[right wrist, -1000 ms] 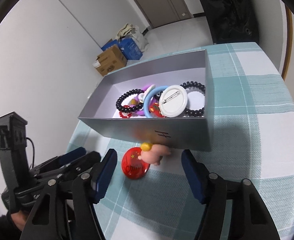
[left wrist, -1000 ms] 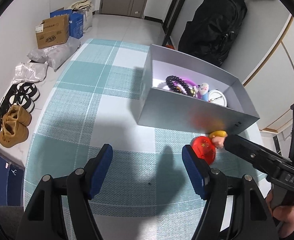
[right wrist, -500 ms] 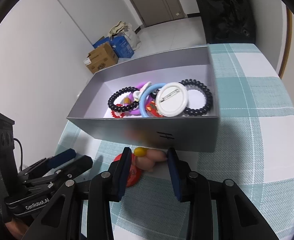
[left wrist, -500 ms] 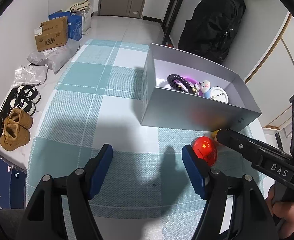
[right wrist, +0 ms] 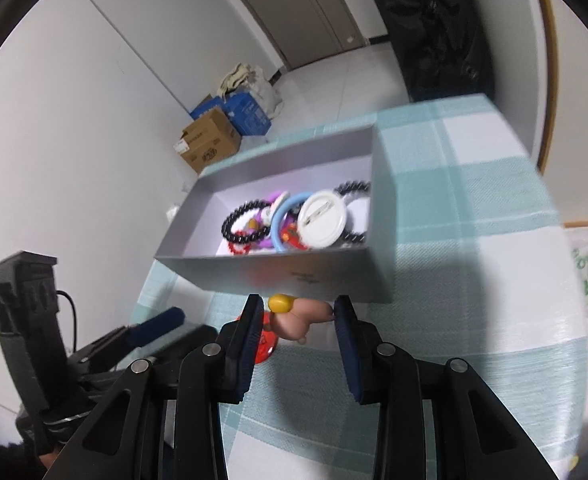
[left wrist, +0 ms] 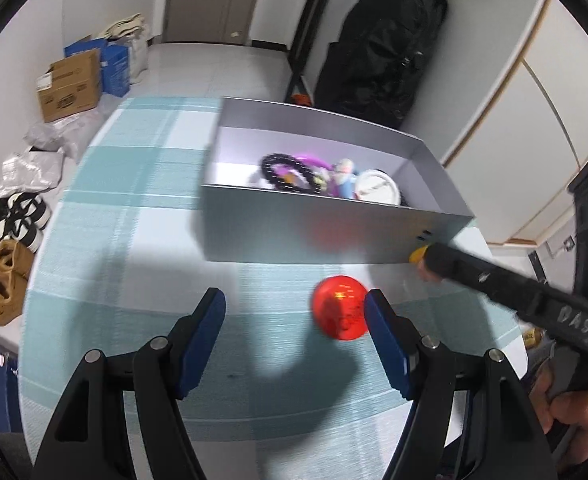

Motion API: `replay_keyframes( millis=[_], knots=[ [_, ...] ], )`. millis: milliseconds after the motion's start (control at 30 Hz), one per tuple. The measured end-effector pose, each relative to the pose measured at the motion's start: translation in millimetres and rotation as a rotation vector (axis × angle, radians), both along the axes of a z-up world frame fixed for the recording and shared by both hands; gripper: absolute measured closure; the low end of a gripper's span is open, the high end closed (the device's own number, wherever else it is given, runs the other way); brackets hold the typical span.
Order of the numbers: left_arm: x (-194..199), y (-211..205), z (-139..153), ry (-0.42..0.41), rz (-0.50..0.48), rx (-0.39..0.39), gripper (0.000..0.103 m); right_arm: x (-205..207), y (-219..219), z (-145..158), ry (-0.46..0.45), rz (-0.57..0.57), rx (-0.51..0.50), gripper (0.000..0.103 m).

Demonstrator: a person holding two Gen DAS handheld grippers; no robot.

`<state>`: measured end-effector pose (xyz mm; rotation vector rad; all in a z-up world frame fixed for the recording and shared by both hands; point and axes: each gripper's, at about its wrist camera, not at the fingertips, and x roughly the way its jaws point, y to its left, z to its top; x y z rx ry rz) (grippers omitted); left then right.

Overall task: Organize jewelry
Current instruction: 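Grasp the pink pig figurine with the right tool while the left tool grasps the red 'China' badge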

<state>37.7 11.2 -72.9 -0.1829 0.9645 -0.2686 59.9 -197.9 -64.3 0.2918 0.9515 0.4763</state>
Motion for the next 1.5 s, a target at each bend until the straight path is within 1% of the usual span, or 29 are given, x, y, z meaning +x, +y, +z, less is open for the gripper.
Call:
replay_keyframes(
  millis=[200, 300, 467, 567, 700, 933, 1000, 1033, 1067, 1200, 1333, 1500],
  knots=[
    [0, -17, -3, 0.021, -0.013, 0.053, 0.036, -8, -28, 15, -0.038, -0.038, 0.014, 0.068],
    [0, -21, -4, 0.033, -0.028, 0.063, 0.036, -9, -37, 17, -0.04, -0.051, 0.029, 0.068],
    [-1, -27, -5, 0.04, -0.024, 0.097, 0.036, -10, -43, 19, -0.042, -0.061, 0.056, 0.068],
    [0, -31, -5, 0.039, -0.028, 0.102, 0.036, -14, -48, 22, -0.048, -0.059, 0.067, 0.068],
    [0, -40, -5, 0.036, -0.028, 0.141, 0.036, -16, -54, 21, -0.044, -0.059, 0.068, 0.068],
    [0, -44, -6, 0.03, -0.028, 0.159, 0.036, -17, -62, 22, -0.041, -0.077, 0.093, 0.068],
    [0, -43, -6, 0.026, -0.027, 0.179, 0.046, -18, -63, 22, -0.043, -0.077, 0.097, 0.068],
    [1, -44, -5, 0.024, -0.025, 0.197, 0.057, -19, -63, 22, -0.044, -0.077, 0.098, 0.068],
    [1, -44, -4, 0.024, -0.025, 0.204, 0.066, -19, -63, 22, -0.045, -0.076, 0.1, 0.068],
    [3, -40, -4, 0.035, -0.028, 0.167, 0.066, -20, -63, 22, -0.047, -0.071, 0.099, 0.068],
    [3, -44, -5, 0.027, -0.029, 0.192, 0.066, -20, -62, 20, -0.05, -0.061, 0.104, 0.068],
    [3, -40, -5, 0.034, -0.022, 0.169, 0.066, -19, -60, 18, -0.044, -0.052, 0.096, 0.068]
  ],
)
